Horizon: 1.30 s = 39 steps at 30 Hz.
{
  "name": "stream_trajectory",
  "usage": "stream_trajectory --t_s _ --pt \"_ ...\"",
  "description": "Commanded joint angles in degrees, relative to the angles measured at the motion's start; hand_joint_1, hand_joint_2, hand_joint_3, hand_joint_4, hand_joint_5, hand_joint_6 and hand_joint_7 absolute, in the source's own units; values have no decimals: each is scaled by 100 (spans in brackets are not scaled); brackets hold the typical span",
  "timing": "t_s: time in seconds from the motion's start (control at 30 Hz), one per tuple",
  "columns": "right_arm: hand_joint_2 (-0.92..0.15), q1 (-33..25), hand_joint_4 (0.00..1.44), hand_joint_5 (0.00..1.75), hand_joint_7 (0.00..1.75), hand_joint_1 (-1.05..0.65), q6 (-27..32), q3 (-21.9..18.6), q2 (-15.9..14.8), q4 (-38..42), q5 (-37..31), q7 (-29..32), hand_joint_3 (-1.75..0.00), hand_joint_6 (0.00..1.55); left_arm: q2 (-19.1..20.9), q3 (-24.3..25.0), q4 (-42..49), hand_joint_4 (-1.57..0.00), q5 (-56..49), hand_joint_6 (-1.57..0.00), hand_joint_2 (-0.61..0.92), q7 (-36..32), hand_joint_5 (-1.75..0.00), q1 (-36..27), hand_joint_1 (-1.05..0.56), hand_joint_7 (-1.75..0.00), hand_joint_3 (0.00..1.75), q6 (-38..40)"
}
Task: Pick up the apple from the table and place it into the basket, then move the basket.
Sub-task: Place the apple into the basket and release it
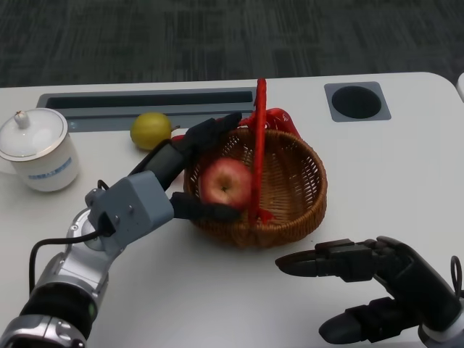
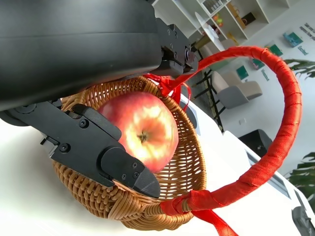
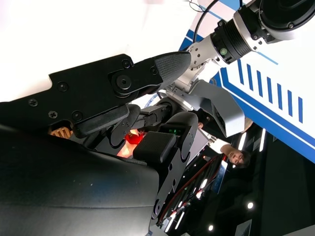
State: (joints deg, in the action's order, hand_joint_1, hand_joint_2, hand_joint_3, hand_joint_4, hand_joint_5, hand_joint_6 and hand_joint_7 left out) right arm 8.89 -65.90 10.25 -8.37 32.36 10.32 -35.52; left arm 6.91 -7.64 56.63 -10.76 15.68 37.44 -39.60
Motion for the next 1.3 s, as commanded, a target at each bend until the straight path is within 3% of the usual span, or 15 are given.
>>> stream_trajectory --t_s 0.03,0.2,0.4,0.77,0.93,1.3 --pt "-92 -21 87 0 0 -48 8 -13 -112 -37 125 -8 0 77 193 -22 -264 -3 -4 -11 72 90 0 -3 -63 0 0 8" --pt "-92 12 86 0 0 -48 9 -17 -145 -11 163 -35 0 77 505 38 -1085 -2 227 -10 72 509 0 -318 -60 0 0 290" --pt "-92 21 86 0 0 -48 35 -3 -153 -43 178 -41 0 77 897 338 -2453 -11 1178 -19 75 1403 -3 -865 -65 -2 1 862" --pt "-92 173 86 0 0 -51 -11 -160 -203 5 -13 100 -1 77 1255 748 -3654 -24 1671 -29 74 1597 -3 -1570 -69 -2 0 1367" --pt "-92 518 86 0 0 -48 -116 -263 -314 197 -14 90 -2 75 1311 804 -4025 -32 1609 -34 75 1540 -5 -2026 -70 -2 0 1217" --pt "-90 1786 73 0 0 -55 -303 -382 -520 1264 -708 225 -1 64 1425 1171 -4980 -46 2179 -46 75 1680 -4 -3108 -54 -2 0 1260"
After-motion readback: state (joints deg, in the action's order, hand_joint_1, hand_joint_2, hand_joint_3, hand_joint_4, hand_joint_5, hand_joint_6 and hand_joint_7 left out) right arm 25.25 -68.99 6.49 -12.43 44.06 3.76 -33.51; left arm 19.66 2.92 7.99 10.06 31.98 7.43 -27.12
